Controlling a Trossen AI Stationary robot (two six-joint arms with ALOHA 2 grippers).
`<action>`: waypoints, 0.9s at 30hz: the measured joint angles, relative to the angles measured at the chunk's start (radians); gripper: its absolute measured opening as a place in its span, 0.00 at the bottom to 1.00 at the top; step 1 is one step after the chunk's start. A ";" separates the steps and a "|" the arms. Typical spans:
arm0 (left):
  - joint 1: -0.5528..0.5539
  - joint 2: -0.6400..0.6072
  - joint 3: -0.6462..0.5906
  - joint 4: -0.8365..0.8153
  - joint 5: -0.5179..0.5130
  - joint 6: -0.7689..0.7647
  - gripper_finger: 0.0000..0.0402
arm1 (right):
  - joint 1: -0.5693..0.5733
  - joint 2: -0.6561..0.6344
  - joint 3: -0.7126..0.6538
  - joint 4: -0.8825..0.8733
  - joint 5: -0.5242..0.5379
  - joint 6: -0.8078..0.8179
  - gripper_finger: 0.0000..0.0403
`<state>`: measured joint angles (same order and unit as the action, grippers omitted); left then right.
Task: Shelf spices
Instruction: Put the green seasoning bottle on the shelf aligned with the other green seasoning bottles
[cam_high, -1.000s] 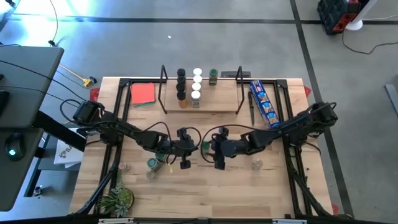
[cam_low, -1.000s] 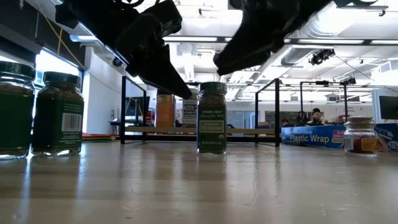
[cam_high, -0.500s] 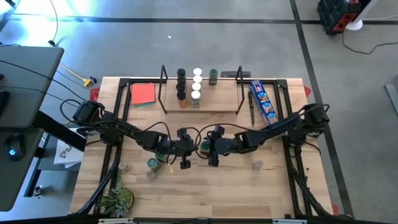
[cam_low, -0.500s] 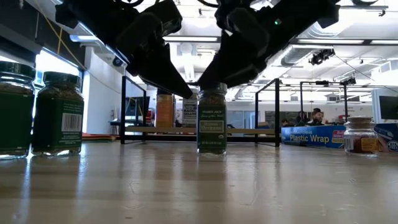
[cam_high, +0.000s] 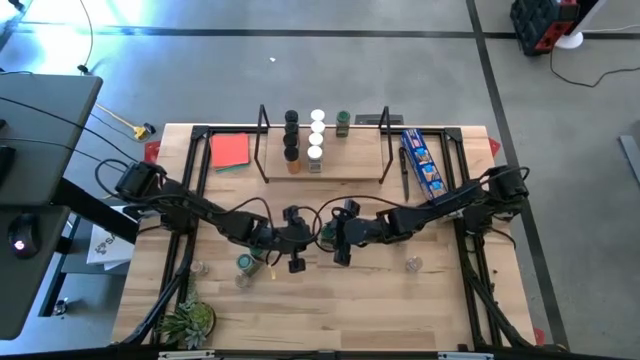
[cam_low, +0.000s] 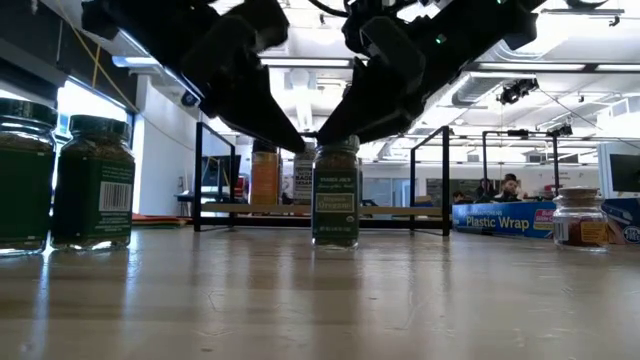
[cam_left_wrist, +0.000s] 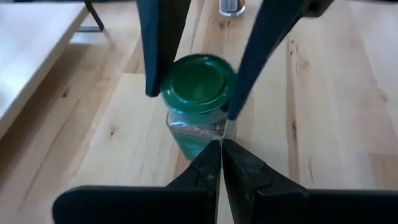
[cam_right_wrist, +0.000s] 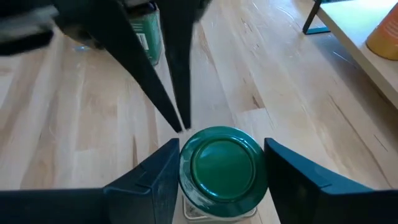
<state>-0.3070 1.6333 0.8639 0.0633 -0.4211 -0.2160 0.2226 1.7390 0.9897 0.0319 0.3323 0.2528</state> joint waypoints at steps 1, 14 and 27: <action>-0.007 -0.010 0.000 -0.008 -0.011 0.000 0.03 | 0.000 -0.002 0.000 0.000 -0.001 -0.004 0.47; -0.101 -0.261 0.000 -0.217 -0.257 -0.018 0.04 | -0.168 -0.256 0.061 -0.257 0.035 -0.297 0.47; -0.148 -0.321 0.000 -0.256 -0.331 -0.018 0.04 | -0.727 -0.153 0.104 -0.111 -0.549 -0.612 0.47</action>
<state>-0.4551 1.3125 0.8639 -0.1925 -0.7521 -0.2340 -0.5046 1.5861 1.0940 -0.0786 -0.2166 -0.3593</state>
